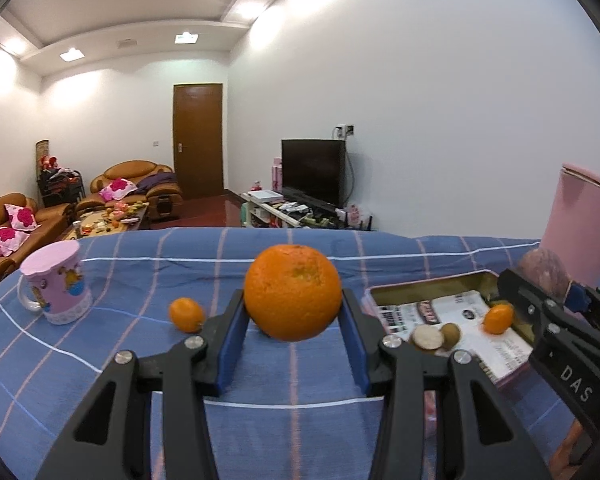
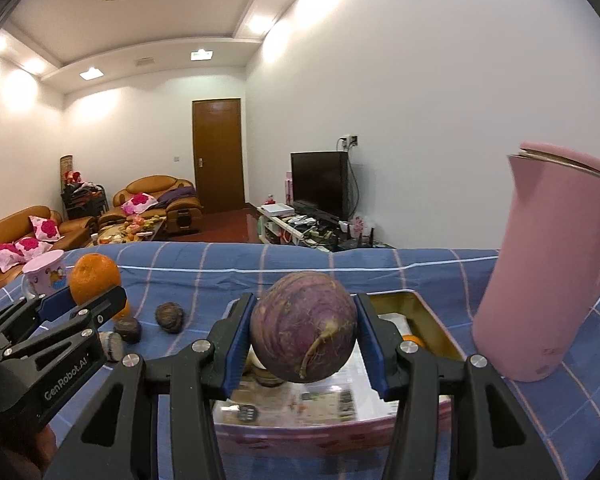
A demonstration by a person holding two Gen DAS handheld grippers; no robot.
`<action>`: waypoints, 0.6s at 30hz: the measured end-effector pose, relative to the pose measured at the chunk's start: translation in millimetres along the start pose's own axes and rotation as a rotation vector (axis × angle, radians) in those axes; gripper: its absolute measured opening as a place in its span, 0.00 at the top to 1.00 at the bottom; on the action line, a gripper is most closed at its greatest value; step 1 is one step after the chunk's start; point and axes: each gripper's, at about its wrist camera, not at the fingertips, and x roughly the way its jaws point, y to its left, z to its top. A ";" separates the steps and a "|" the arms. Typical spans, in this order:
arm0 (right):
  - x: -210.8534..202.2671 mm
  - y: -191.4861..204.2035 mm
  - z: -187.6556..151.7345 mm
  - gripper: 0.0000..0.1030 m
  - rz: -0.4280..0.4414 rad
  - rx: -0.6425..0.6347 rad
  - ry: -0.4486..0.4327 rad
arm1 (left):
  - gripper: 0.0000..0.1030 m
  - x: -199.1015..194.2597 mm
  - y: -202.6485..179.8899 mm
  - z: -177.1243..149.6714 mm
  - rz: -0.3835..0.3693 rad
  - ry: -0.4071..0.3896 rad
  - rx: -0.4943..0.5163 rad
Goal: Organize fruits
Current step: 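Carry the orange and purple fruit into the pink tin and open both tools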
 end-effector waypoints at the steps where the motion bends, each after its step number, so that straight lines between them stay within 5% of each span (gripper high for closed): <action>1: -0.4 -4.2 0.5 0.51 -0.006 0.004 -0.001 | 0.54 0.8 -5.4 0.1 -0.006 0.001 0.004; 18: 3.9 -53.6 7.1 0.51 -0.098 0.025 0.017 | 0.54 18.5 -72.2 4.4 -0.075 0.041 0.021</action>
